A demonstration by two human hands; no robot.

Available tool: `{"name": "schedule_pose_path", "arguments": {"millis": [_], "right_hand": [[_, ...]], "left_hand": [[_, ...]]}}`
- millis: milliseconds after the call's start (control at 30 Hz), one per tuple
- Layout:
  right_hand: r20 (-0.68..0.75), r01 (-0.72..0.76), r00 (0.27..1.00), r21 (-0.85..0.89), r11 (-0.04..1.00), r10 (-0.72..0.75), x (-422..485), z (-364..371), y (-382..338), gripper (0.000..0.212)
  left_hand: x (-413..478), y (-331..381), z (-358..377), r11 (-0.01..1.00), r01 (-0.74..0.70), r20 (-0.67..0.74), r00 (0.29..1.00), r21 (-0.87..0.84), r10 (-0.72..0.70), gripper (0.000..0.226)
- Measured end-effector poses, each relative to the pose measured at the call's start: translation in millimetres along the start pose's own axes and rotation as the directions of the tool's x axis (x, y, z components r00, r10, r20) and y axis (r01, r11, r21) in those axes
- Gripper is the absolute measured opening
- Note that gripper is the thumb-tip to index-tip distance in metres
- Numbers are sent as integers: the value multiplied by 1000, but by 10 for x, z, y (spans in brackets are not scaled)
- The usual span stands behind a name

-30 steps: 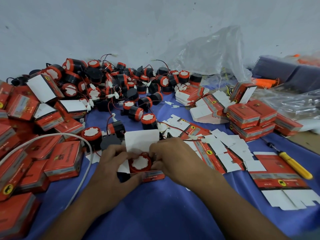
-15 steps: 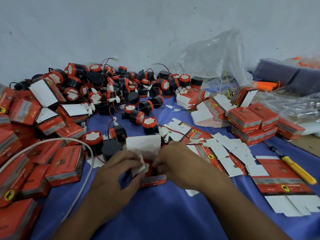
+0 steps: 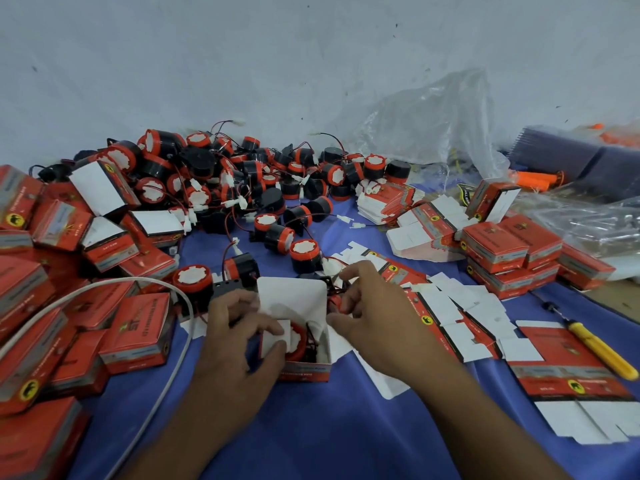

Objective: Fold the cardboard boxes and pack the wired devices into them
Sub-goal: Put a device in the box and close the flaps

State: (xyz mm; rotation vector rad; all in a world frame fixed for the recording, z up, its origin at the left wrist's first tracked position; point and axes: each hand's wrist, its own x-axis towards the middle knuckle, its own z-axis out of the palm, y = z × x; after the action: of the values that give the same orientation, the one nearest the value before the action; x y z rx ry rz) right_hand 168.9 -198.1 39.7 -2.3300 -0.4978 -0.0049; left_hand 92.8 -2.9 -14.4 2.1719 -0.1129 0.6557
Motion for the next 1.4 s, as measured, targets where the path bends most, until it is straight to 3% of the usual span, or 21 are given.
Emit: {"name": "schedule_pose_path", "arguments": {"millis": [133,233,300,400,467,533,667,800,933,1033,1200,1400], "right_hand": [[-83,49,996,236,971,-30,-37,109,-75,33],[28,14,999,453,892,-30,-67,165,-83,28],[99,3,994,442,897,-52,-73,190,-51,38],[70,74,992,313,947,-101,-66,256,-23,61],[71,127,985,321,938,-158,-57,271,-18,49],[87,156,977,336,929,-196,-51,251,2,36],[100,329,934,132,935,-343,-46,170,71,27],[242,360,899,64,931,-364,-109,66,176,51],[235,328,900,192,925,-368,-152,45,237,47],[192,331,908,216,919,-372,-143,79,256,42],[142,280,933,294,914,-332,-94,118,255,35],[196,396,883,179,901,-427,-127,181,304,37]], "left_hand": [[10,-77,-24,996,33,38,999,-88,-30,33],[5,-89,-20,989,49,53,998,-140,-42,54],[-3,-108,13,986,24,32,999,-162,-19,68],[-2,-125,23,955,94,43,995,-281,-85,92],[10,-119,-1,929,120,74,992,-350,-100,84],[28,-100,-32,922,124,65,992,-368,-107,61],[20,-81,-48,968,73,91,994,-240,-52,15],[-2,-103,-60,960,108,148,986,-257,-72,22],[-42,-88,-69,958,105,294,956,-266,-23,34],[-33,-80,-61,977,58,249,969,-204,-5,40],[0,-92,-75,960,126,222,973,-252,-69,32],[1,-33,-104,986,12,185,982,-166,19,22]]}}
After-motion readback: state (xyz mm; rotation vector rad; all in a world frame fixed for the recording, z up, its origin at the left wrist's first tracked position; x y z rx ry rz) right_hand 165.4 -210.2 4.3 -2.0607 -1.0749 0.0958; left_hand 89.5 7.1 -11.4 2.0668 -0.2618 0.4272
